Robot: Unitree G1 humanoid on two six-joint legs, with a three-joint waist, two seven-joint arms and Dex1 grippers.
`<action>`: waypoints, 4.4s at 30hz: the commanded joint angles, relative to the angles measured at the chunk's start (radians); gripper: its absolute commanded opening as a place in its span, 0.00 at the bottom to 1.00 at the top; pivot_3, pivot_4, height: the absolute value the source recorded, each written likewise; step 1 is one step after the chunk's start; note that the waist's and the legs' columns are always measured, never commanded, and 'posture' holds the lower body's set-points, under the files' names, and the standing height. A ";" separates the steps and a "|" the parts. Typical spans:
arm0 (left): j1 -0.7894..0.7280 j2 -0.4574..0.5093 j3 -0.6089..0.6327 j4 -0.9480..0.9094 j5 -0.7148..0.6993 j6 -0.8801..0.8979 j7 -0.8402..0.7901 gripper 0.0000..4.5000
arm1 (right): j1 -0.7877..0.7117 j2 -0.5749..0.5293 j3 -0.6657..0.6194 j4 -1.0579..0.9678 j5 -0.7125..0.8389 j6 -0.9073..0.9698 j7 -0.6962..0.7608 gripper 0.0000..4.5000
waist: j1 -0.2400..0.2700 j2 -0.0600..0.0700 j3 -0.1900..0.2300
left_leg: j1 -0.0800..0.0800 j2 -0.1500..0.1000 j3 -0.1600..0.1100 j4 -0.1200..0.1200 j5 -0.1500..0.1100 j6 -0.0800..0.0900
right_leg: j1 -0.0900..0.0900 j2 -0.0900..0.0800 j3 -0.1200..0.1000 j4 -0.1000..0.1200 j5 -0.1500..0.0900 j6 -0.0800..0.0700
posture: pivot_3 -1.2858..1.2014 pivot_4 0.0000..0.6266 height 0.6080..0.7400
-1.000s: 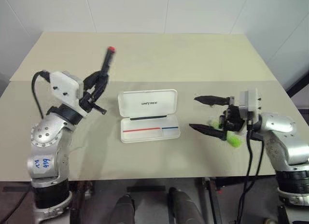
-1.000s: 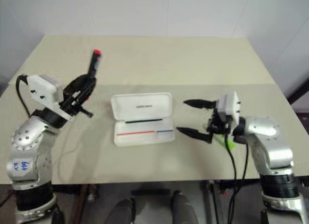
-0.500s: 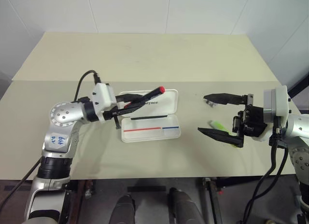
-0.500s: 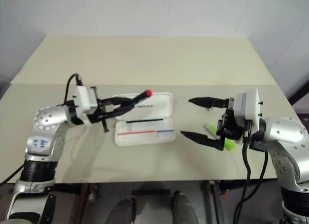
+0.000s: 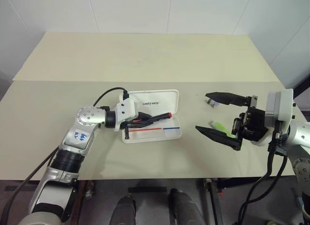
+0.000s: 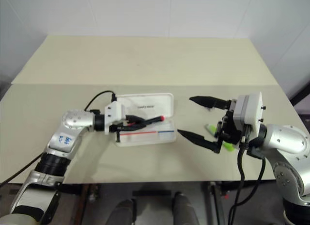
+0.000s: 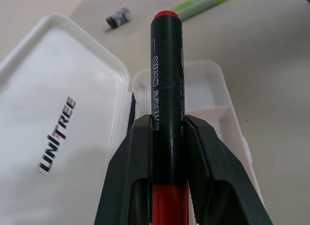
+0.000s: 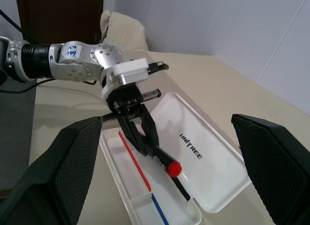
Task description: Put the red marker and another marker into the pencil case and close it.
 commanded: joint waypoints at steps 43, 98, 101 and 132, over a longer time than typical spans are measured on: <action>0.061 0.230 0.348 -0.227 -0.435 0.342 -0.236 0.99 | 0.253 0.030 -0.099 0.343 -0.176 -0.058 -0.045 1.00 | -0.006 0.002 0.001 | 0.003 0.000 0.000 0.001 0.000 0.000 | -0.001 0.000 0.000 0.008 -0.005 -0.003 | 0.52 0.24 1.00; 0.207 0.324 0.405 -0.088 -0.371 0.075 -0.256 1.00 | -0.338 0.209 0.456 0.531 -0.355 -0.182 0.320 0.25 | -0.024 0.004 0.002 | 0.002 0.000 -0.001 -0.001 -0.001 -0.001 | -0.004 0.001 -0.001 0.014 -0.005 0.003 | 0.52 0.24 1.00; 0.229 0.327 0.411 -0.104 -0.371 0.077 -0.247 1.00 | -0.368 0.261 0.504 0.593 -0.395 -0.204 0.320 0.25 | -0.027 0.004 0.002 | 0.002 0.001 -0.001 -0.002 -0.001 -0.001 | -0.004 0.001 -0.001 0.015 -0.005 0.003 | 0.52 0.24 1.00; 0.307 0.307 0.416 -0.197 -0.386 0.091 -0.178 1.00 | -0.598 0.465 0.598 1.073 -0.587 -0.438 0.454 0.25 | -0.049 0.004 0.002 | 0.003 0.002 -0.001 -0.002 -0.001 -0.002 | -0.005 0.001 -0.002 0.018 -0.002 0.009 | 0.52 0.24 1.00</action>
